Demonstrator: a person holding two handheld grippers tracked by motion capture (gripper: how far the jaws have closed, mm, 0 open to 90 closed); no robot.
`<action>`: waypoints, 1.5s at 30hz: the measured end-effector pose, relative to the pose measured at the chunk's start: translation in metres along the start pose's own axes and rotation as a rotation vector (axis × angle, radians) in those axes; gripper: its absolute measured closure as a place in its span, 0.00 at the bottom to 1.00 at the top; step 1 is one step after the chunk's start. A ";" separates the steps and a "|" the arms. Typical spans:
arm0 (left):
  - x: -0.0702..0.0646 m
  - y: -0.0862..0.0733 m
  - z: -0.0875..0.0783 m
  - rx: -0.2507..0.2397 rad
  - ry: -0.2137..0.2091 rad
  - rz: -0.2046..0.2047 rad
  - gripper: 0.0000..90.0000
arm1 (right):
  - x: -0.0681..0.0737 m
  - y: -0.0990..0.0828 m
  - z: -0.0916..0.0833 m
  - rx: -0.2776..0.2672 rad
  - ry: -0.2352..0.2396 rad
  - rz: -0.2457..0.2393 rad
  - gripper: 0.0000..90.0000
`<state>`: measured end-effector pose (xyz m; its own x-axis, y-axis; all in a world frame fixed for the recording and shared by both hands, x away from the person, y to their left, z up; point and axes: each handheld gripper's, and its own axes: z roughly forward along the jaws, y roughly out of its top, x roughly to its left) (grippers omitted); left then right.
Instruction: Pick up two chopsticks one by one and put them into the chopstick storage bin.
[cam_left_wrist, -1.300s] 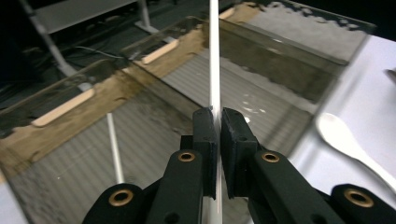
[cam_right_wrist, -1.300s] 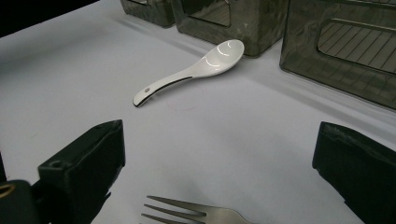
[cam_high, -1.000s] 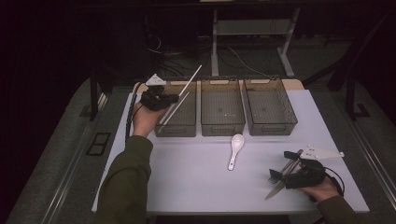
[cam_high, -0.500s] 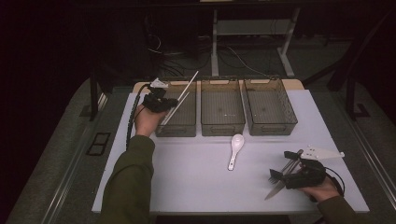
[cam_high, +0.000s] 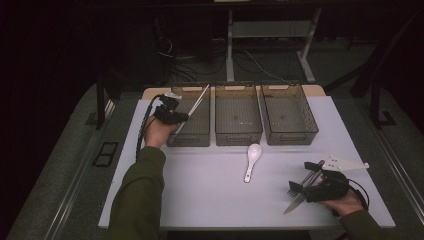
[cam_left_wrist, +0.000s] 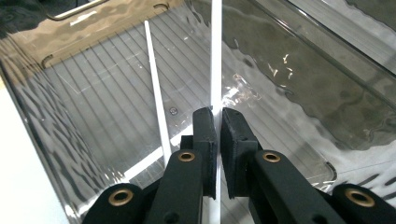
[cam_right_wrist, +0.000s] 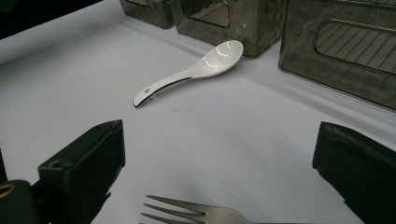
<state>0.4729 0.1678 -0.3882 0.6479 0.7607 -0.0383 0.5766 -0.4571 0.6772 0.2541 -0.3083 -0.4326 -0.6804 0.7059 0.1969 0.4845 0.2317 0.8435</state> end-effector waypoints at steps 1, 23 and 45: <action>0.000 0.000 0.001 0.007 0.003 -0.006 0.93 | 0.000 0.000 0.000 0.001 0.000 -0.001 0.03; -0.001 0.001 -0.002 -0.026 -0.001 -0.037 0.75 | 0.000 0.000 0.000 0.004 0.001 0.000 0.03; -0.048 -0.020 -0.050 -0.151 -0.140 0.081 0.32 | 0.000 -0.001 -0.001 0.005 -0.004 0.003 0.03</action>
<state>0.4054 0.1630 -0.3631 0.7582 0.6479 -0.0734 0.4453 -0.4322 0.7842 0.2534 -0.3090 -0.4328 -0.6768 0.7094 0.1968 0.4891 0.2335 0.8404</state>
